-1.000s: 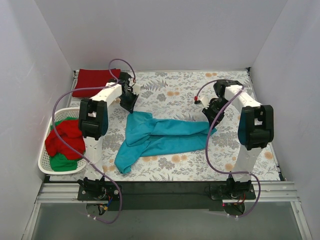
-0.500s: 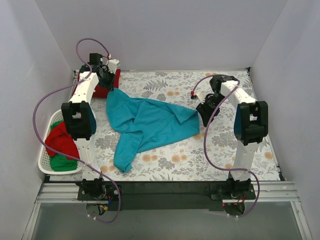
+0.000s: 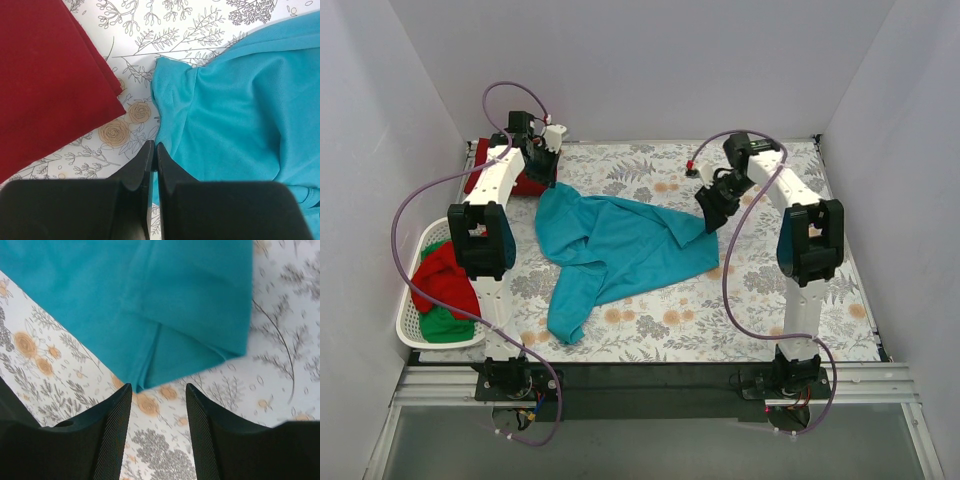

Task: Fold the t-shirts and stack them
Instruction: Flatten the tshirt out

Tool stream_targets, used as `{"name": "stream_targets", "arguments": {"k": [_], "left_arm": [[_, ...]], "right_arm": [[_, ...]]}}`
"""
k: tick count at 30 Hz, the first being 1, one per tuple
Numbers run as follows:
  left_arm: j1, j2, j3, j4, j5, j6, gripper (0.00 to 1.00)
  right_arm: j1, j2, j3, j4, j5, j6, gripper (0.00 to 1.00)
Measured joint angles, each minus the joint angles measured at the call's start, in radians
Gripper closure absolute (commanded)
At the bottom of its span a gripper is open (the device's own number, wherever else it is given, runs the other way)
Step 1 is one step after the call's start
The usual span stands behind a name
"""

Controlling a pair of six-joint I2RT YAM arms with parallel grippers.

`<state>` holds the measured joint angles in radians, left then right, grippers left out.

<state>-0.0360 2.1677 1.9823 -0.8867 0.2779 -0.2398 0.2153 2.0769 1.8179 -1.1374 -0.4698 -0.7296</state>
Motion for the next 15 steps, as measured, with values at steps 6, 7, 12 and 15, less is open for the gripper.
{"name": "stream_targets", "arguments": {"k": [6, 7, 12, 15], "left_arm": [[0.002, 0.000, 0.000, -0.005, 0.000, -0.004, 1.00], [0.002, 0.000, 0.000, -0.007, 0.000, -0.004, 1.00], [0.001, 0.002, 0.000, -0.015, 0.000, -0.005, 1.00], [0.001, 0.003, 0.000, -0.023, 0.000, -0.007, 1.00]], "right_arm": [[0.143, 0.032, 0.013, 0.064, 0.032, 0.079, 0.44], [0.160, 0.042, 0.019, 0.075, 0.045, 0.091, 0.44], [0.202, 0.087, 0.021, 0.117, 0.109, 0.126, 0.44], [0.211, 0.100, 0.021, 0.131, 0.147, 0.138, 0.44]]}}
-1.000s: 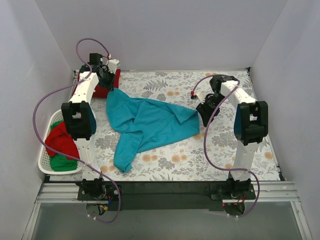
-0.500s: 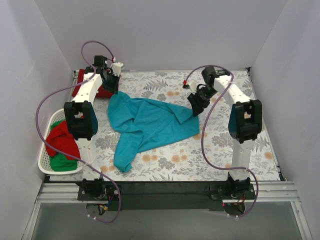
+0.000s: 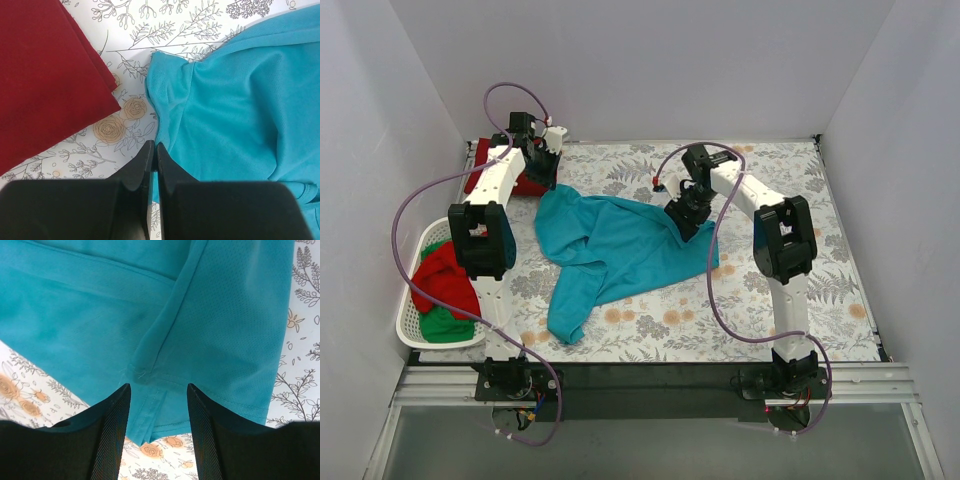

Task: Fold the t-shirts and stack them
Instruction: Flatten the tshirt out

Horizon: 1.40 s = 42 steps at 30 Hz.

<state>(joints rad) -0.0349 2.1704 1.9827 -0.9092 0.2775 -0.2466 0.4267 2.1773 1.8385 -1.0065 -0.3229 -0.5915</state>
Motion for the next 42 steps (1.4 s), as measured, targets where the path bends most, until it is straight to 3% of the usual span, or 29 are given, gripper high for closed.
{"name": "stream_targets", "arguments": {"k": [19, 27, 32, 35, 42], "left_arm": [[0.000, 0.001, 0.000, -0.003, 0.000, -0.012, 1.00], [0.000, 0.001, 0.000, -0.003, 0.000, -0.011, 1.00], [0.000, 0.001, 0.000, -0.003, 0.000, -0.011, 1.00], [0.000, 0.001, 0.000, -0.003, 0.000, -0.011, 1.00], [0.000, 0.001, 0.000, -0.003, 0.000, -0.011, 1.00]], "right_arm": [[0.029, 0.038, 0.000, 0.035, 0.021, 0.040, 0.47], [0.035, 0.046, 0.000, 0.042, 0.035, 0.045, 0.68], [0.035, 0.050, -0.003, 0.042, 0.044, 0.046, 0.54], [0.035, 0.050, -0.005, 0.042, 0.044, 0.043, 0.69], [0.035, 0.050, -0.014, 0.043, 0.044, 0.048, 0.83]]}}
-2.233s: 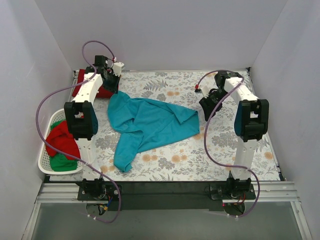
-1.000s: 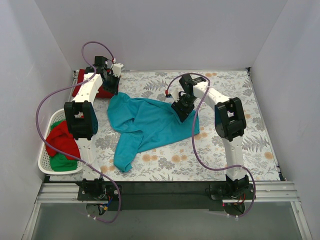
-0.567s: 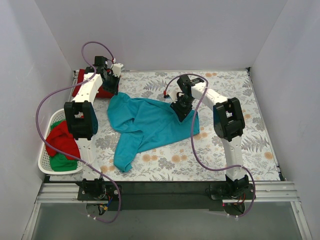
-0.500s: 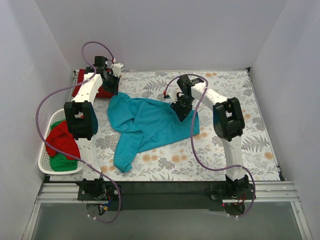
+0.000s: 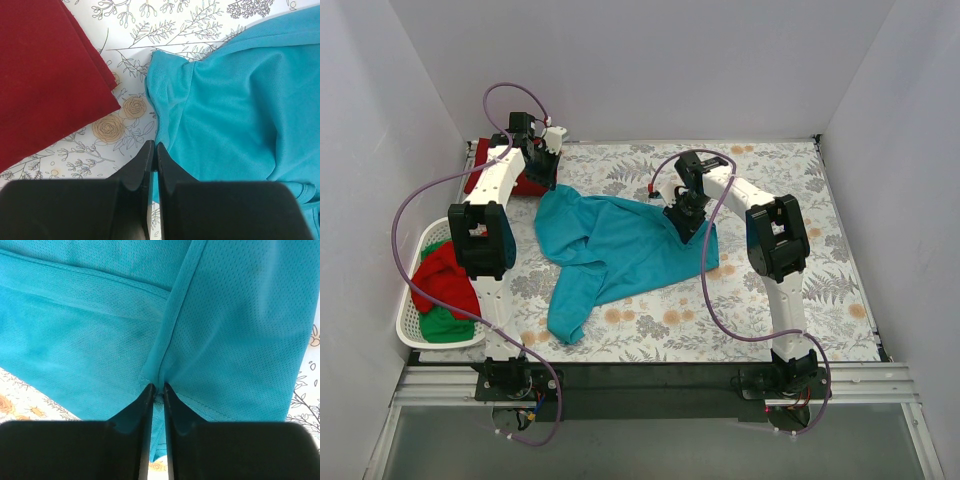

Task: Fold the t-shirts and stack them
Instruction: Flatten the tshirt out

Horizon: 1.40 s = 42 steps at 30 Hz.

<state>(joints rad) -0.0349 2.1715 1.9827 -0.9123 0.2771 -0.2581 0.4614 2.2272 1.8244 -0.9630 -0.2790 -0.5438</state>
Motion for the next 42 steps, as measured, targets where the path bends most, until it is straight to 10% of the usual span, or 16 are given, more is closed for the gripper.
{"name": "stream_targets", "arguments": {"k": [23, 37, 42], "left_arm": [[0.000, 0.000, 0.000, 0.001, 0.001, 0.001, 1.00], [0.000, 0.000, 0.000, 0.000, 0.001, 0.009, 1.00], [0.000, 0.000, 0.000, -0.001, 0.001, 0.011, 1.00]], "right_arm": [[-0.001, -0.117, -0.008, -0.008, 0.040, -0.036, 0.99], [-0.003, -0.087, -0.007, -0.033, 0.020, -0.021, 0.77], [-0.005, -0.074, -0.003, -0.034, 0.017, -0.005, 0.99]]}}
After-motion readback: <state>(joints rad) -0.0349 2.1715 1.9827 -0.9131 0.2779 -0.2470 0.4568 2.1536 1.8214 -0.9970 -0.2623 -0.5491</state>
